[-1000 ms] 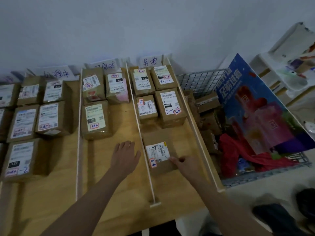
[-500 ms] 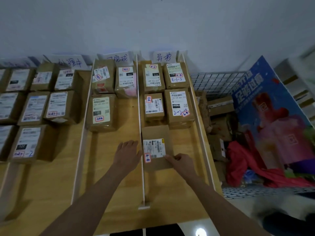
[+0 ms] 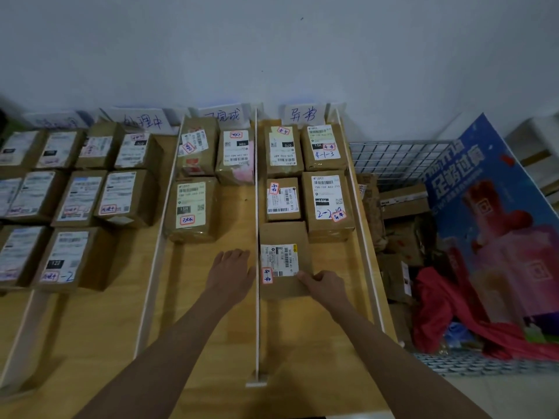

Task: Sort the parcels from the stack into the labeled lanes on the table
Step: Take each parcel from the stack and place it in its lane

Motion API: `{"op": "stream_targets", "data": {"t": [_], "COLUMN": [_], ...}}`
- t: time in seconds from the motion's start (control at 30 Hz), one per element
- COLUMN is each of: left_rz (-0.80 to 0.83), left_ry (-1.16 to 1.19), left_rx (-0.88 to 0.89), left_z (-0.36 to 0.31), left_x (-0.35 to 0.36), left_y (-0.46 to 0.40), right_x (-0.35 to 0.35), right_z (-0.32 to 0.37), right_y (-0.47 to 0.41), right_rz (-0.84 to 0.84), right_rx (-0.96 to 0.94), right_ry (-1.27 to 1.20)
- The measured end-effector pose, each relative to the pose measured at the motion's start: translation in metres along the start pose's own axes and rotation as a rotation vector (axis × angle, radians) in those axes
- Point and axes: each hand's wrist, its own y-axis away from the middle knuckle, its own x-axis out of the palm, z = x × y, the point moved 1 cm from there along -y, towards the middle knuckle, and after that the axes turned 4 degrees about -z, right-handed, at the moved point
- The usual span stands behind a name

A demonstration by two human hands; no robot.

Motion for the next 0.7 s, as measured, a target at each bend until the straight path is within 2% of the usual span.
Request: {"op": "stream_targets", "data": {"t": [0.17,0.27,0.47,0.7], "left_rz": [-0.035,-0.077,-0.224,-0.417], "left_ry": [-0.017,-0.032,-0.075,-0.072], "left_rx": [-0.023,-0.044,-0.059,-0.144], "left_z": [0.002,0.006,0.034,0.102], "left_x": [-0.016,-0.034,-0.094,-0.163], "left_y": [0.002,0.008,0.023,0.069], "right_x": [-0.004,-0.018,-0.059,-0.033], "right_z": [0.01,0.028,0.105,0.197], "right_y": [-0.007,-0.004,0.028,0.088], "right_rz": [0.025,0.004,-0.284,-0.337], "right_rx": [-0.017,-0.092,-0.455,-0.882], "right_ry": [0.035,0.169,0.339,0.565]}}
